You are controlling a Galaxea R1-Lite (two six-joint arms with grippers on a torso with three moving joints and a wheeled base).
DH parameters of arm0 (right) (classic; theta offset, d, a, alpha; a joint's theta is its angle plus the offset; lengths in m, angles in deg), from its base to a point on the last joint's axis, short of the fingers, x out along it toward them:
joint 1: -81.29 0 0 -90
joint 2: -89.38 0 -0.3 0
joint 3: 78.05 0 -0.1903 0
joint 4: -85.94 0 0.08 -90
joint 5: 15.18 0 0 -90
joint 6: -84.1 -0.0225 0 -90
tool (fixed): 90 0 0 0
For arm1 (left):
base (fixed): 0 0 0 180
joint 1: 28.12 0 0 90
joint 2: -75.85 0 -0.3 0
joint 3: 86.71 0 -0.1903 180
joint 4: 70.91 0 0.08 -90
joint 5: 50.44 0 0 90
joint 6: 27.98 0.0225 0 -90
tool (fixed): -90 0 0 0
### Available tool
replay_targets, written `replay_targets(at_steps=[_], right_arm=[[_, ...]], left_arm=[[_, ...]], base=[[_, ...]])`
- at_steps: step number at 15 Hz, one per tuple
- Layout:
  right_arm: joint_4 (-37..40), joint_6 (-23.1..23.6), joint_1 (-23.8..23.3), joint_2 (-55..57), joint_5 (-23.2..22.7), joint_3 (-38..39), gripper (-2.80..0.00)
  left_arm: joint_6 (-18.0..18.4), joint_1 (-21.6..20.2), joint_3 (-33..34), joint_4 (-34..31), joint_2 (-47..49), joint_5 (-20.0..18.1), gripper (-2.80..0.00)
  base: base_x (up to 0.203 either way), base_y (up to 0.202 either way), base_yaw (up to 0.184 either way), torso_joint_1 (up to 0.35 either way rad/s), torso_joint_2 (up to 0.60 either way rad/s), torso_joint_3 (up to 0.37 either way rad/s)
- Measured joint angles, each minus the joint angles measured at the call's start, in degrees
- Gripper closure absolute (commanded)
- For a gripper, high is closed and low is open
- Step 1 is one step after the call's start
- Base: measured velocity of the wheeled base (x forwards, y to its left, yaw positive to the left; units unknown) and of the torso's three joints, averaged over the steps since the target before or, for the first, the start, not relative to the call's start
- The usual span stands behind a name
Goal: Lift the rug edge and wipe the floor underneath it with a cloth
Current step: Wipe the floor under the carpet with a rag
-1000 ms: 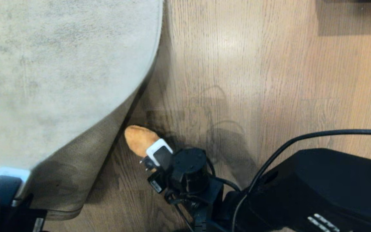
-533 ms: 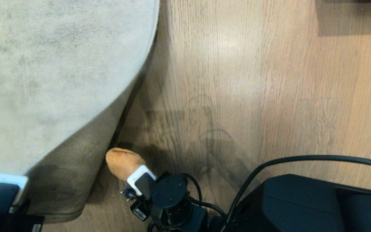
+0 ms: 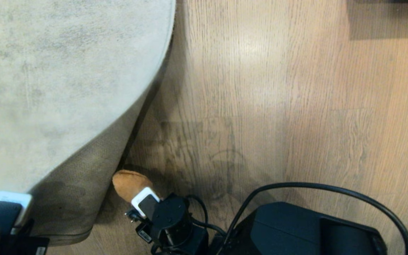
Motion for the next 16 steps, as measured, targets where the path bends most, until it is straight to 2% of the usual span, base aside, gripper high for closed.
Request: replay_targets(at_steps=[5,16], right_arm=[[4.3,0.2,-3.6,5.4,0.1,-12.3,0.0],[8.0,0.9,-14.8,4.9,-0.2,-25.0,0.0]], left_arm=[[0.0,0.2,0.1,0.0,0.0,0.0,0.0],[-0.1,0.5,1.0,0.0,0.2,-0.1,0.0]], base=[[0.0,0.0,0.0,0.0,0.0,0.0],[0.0,0.0,0.0,0.0,0.0,0.0]])
